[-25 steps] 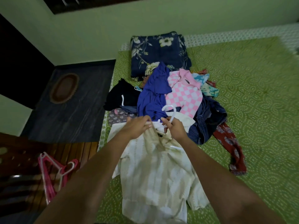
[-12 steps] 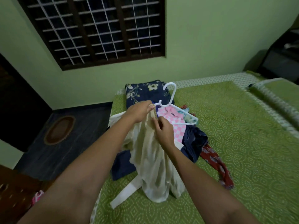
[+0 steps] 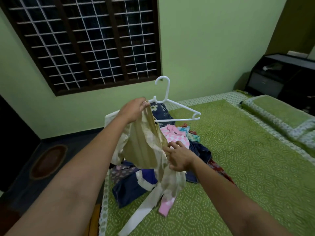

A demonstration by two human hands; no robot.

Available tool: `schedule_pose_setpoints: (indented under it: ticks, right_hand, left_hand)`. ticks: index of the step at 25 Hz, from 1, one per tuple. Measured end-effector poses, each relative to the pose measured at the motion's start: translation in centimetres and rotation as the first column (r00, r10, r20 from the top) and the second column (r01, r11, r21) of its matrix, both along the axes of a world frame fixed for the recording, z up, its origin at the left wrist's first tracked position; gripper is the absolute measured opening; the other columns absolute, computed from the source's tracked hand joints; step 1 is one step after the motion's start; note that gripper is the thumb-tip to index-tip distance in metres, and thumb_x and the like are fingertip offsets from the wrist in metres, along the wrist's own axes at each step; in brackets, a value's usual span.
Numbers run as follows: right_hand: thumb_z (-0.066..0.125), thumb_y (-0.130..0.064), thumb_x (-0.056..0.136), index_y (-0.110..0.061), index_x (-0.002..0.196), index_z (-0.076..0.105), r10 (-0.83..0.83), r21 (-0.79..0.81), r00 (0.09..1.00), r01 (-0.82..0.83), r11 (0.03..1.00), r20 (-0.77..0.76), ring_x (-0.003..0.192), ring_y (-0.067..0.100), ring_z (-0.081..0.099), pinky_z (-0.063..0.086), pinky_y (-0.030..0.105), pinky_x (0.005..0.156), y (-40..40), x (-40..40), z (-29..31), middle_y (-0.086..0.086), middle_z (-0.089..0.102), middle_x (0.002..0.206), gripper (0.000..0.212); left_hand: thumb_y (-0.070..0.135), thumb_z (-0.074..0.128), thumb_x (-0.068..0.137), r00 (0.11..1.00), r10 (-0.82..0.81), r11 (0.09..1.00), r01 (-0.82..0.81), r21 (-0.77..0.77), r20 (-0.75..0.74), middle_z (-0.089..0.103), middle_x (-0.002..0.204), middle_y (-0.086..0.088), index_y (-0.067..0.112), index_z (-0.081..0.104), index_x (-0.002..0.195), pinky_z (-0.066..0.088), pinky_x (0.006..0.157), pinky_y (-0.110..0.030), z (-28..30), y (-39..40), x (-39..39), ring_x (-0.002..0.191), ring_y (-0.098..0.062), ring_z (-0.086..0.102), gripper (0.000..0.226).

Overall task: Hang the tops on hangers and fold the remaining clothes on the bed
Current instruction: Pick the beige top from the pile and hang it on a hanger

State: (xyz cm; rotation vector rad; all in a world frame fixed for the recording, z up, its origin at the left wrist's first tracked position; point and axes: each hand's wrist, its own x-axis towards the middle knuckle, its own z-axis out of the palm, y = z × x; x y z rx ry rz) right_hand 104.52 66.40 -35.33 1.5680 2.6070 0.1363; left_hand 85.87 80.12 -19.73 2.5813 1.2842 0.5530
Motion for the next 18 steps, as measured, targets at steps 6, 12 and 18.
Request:
schedule_pose_setpoints:
  ticks: [6,12,18]
  right_hand:
    - [0.023,-0.057,0.086,-0.020,0.136,0.035,-0.431,-0.144,0.901,0.419,0.896,-0.058,0.103,0.031,0.056,0.033,0.044,0.087,-0.9,0.8,-1.3,0.011,0.060,0.116,0.063]
    - [0.049,-0.025,0.095,-0.017,0.119,0.051,-0.411,0.097,0.763,0.520,0.848,-0.500,0.091,0.026,0.058,0.048,0.037,0.072,-4.7,3.2,0.4,0.007,0.061,0.101,0.026]
    - [0.056,-0.022,0.092,-0.012,0.105,0.069,-0.498,0.143,0.839,0.533,0.834,-0.221,0.116,0.030,0.043,0.052,0.045,0.081,-7.5,5.0,1.0,0.012,0.042,0.133,0.021]
  left_hand:
    - [0.035,0.038,0.102,0.999,-0.012,1.000,0.012,-0.004,0.039,0.053,0.076,-0.003,0.014,0.050,0.086,0.032,0.061,-0.035,-0.4,0.4,-3.7,0.073,-0.026,0.050,0.029]
    - [0.029,0.036,0.103,0.996,0.027,0.988,-0.013,-0.156,0.085,0.059,0.095,-0.013,0.005,0.053,0.104,0.038,0.070,-0.037,-7.2,0.9,-8.5,0.083,-0.027,0.054,0.029]
    - [0.023,0.041,0.101,0.990,-0.104,0.971,0.122,-0.206,0.098,0.049,0.073,-0.006,0.016,0.036,0.077,0.034,0.064,-0.032,-9.9,-0.3,-8.6,0.076,-0.022,0.051,0.026]
